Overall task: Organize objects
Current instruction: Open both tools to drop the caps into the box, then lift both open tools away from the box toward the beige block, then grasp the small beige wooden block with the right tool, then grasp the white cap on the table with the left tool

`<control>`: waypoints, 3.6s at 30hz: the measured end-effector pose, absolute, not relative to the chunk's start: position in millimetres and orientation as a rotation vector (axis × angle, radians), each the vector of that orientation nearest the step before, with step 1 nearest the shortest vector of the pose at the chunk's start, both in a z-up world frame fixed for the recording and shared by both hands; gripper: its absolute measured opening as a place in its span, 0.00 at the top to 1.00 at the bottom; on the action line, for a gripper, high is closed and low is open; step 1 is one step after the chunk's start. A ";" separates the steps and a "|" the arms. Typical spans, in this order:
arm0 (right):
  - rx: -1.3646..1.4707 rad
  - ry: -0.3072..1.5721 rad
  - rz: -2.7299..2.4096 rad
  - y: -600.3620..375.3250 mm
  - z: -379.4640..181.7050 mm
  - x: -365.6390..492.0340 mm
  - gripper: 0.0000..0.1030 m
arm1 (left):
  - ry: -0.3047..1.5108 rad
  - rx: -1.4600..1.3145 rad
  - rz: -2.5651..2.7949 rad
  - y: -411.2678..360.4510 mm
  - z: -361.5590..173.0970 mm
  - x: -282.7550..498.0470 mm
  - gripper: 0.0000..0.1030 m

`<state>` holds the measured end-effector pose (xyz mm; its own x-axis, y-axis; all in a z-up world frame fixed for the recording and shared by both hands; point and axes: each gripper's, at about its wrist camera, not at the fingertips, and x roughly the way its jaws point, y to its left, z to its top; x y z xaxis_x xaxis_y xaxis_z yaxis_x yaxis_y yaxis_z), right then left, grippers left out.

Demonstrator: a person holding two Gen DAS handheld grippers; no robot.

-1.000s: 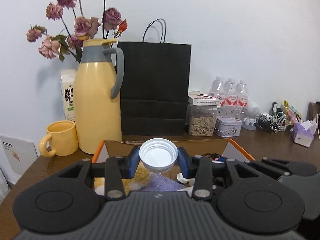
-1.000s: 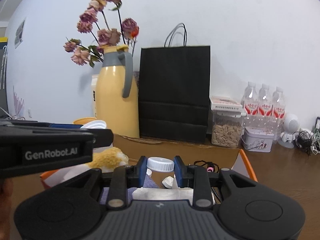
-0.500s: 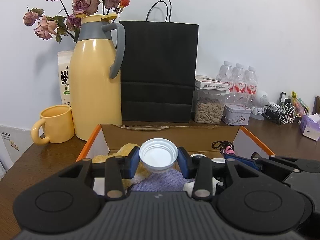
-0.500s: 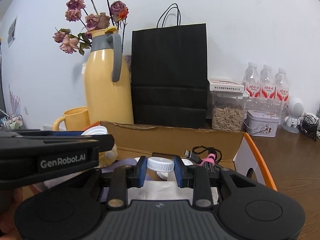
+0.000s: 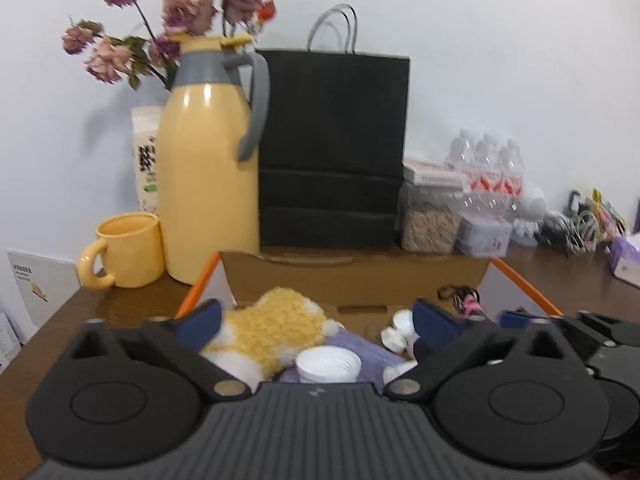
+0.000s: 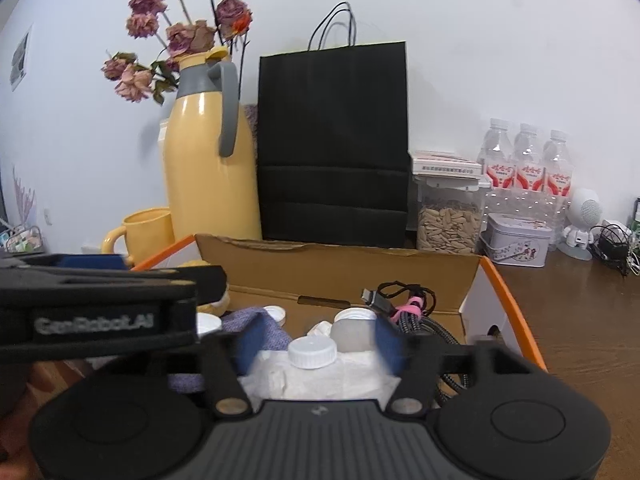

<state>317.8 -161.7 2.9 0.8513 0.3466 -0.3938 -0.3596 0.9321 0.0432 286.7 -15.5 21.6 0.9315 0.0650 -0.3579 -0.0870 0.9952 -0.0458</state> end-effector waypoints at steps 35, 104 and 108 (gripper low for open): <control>-0.059 0.338 0.378 -201.9 21.5 245.1 0.00 | 0.287 -0.050 0.062 6.5 37.9 195.9 0.00; -0.118 0.401 0.458 -202.8 -19.1 180.8 0.78 | 0.644 0.056 0.016 -8.2 -34.3 176.9 0.00; -0.120 0.394 0.460 -203.5 -19.0 179.2 0.78 | 0.652 0.054 0.015 -10.6 -38.1 181.0 0.05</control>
<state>179.2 -203.5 -19.0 0.8221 0.4088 -0.3964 -0.4545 0.8904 -0.0243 181.0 -10.6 -38.1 0.7947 0.0308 -0.6063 0.0033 0.9985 0.0550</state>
